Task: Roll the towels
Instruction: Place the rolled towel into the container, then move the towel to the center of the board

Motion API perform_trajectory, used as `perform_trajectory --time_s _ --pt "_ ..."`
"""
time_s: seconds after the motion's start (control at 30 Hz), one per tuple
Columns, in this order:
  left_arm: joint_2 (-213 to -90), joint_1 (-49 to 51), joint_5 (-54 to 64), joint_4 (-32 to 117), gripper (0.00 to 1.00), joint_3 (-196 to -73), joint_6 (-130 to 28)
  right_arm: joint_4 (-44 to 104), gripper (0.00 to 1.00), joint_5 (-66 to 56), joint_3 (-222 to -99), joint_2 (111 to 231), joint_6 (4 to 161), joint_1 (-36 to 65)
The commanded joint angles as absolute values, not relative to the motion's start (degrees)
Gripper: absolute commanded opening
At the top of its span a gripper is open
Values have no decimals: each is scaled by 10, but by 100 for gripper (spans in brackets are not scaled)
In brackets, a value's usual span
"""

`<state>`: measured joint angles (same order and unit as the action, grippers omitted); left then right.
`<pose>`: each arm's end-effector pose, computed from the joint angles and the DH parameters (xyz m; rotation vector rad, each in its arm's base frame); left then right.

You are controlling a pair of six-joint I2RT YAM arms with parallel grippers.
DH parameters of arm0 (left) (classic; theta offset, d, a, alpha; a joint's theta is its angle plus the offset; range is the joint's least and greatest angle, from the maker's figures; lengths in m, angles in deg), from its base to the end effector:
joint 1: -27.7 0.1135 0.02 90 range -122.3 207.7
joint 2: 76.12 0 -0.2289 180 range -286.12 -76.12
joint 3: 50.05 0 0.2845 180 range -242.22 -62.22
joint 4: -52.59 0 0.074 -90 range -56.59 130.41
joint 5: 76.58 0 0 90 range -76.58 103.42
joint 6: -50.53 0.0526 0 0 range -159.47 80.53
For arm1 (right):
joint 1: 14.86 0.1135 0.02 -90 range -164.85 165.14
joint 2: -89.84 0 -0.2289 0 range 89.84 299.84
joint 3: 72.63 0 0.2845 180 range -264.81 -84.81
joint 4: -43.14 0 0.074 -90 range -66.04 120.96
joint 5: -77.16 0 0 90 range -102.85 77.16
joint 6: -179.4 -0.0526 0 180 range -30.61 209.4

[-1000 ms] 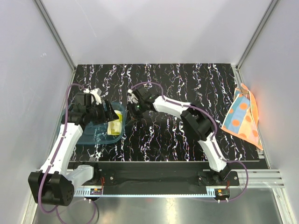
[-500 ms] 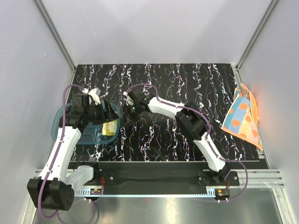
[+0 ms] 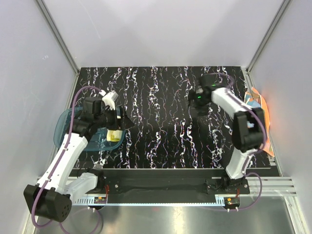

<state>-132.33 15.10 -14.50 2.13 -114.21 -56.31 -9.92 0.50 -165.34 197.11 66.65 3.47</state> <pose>0.2516 -0.0815 0.2617 0.1686 2.3405 -0.8216 0.3863 0.1408 0.1448 0.0435 2.8146 0.5035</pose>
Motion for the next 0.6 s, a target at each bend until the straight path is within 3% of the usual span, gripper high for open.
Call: perform_trajectory --time_s 0.0,0.17,0.33,0.57 --pt "-1322 143 -162 69 79 -1136 -549 -160 87 -105 -1618 1918 697 -49" --pt "-1339 141 -156 59 81 -1130 -541 -176 88 -180 -1620 1948 661 -198" --pt "-1340 129 -160 61 81 -1119 -542 -196 89 -306 -1648 1994 638 -272" --pt "-1358 99 -153 57 81 -1121 -541 -191 89 -317 -1650 2037 631 -345"
